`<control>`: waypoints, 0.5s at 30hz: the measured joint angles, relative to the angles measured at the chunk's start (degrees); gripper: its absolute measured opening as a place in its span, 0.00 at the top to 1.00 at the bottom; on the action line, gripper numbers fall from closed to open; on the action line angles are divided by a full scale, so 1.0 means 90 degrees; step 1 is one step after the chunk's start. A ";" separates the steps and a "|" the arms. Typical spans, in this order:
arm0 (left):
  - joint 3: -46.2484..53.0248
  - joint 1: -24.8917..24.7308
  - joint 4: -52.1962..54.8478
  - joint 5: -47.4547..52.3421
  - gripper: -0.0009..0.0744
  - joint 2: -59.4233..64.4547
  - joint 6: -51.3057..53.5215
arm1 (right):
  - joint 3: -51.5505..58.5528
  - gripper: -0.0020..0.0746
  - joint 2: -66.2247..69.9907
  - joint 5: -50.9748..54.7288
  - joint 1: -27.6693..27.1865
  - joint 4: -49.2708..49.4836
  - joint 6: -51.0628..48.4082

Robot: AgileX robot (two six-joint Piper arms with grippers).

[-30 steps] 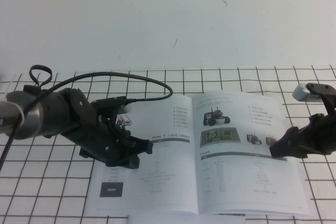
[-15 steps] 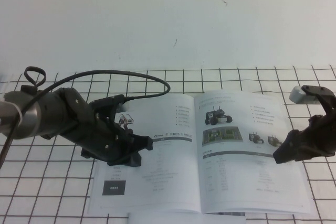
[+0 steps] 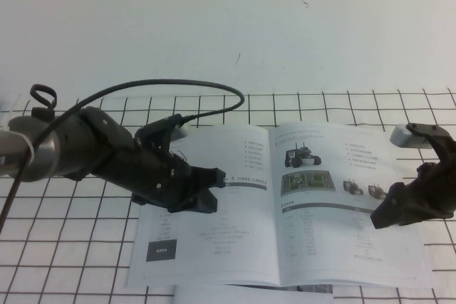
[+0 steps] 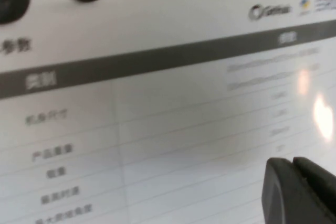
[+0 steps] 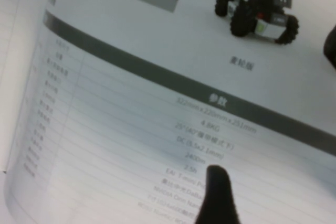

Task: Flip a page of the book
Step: Open the closed book

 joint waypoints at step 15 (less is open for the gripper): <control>-0.0308 -0.0208 0.0034 -0.0011 0.99 0.0354 0.0045 | -0.0515 0.34 -0.0153 0.0436 0.0000 -0.0965 0.0778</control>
